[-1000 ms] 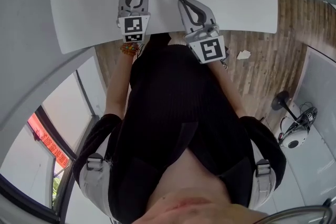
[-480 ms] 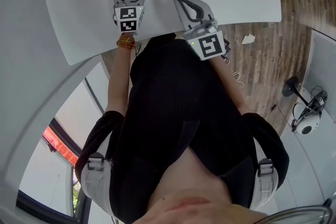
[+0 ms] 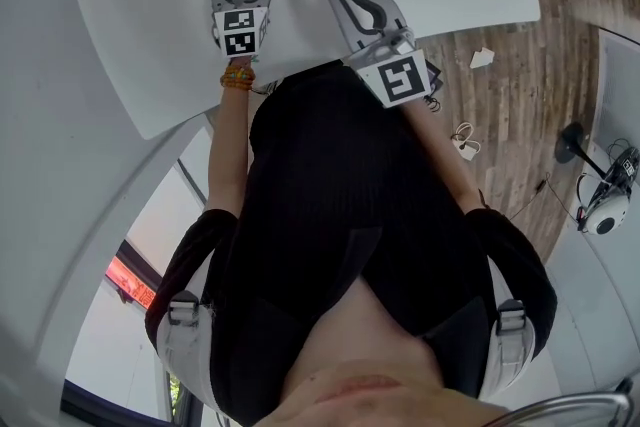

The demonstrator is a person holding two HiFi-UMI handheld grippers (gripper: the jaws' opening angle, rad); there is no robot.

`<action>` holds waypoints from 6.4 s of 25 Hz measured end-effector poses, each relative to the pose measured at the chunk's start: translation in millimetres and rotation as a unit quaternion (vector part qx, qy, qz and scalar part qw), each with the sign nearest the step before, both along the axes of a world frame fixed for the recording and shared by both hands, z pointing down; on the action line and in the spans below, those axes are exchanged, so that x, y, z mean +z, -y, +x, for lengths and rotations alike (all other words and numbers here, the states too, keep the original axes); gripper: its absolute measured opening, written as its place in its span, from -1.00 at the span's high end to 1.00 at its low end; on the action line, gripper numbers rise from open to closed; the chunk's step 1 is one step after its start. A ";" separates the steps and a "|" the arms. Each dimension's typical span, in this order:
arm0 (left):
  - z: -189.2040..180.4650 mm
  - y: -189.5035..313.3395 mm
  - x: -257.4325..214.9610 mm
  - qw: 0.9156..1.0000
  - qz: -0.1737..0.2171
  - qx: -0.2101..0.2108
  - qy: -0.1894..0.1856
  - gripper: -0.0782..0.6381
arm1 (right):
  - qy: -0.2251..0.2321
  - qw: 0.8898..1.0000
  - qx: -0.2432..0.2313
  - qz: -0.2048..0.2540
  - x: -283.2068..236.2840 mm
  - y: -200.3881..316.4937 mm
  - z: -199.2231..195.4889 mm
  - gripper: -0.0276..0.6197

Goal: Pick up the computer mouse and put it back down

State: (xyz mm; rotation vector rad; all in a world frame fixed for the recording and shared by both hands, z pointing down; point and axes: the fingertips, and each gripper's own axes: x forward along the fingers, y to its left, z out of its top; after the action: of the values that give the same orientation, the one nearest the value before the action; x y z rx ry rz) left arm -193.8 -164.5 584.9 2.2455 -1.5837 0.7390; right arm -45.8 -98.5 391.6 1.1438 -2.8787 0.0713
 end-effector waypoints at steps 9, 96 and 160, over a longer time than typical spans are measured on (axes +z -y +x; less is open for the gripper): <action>2.7 3.4 3.7 1.000 -0.012 0.012 0.011 -0.07 | 0.000 1.000 0.000 0.001 -0.5 0.7 -3.2 0.82; -6.9 -69.3 -149.4 0.976 0.206 -0.043 -0.063 0.07 | -0.020 0.994 -0.100 0.043 4.3 -51.1 -53.3 0.82; 24.3 -96.5 -127.6 0.977 0.195 0.023 -0.082 0.07 | -0.005 0.995 -0.098 0.033 0.9 -48.6 -66.2 0.82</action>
State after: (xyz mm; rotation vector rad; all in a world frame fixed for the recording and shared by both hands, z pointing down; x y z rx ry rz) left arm -169.5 -68.0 457.3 2.5410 -1.7186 0.2564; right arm -112.0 -49.9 392.5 0.8595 -2.9876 -0.0379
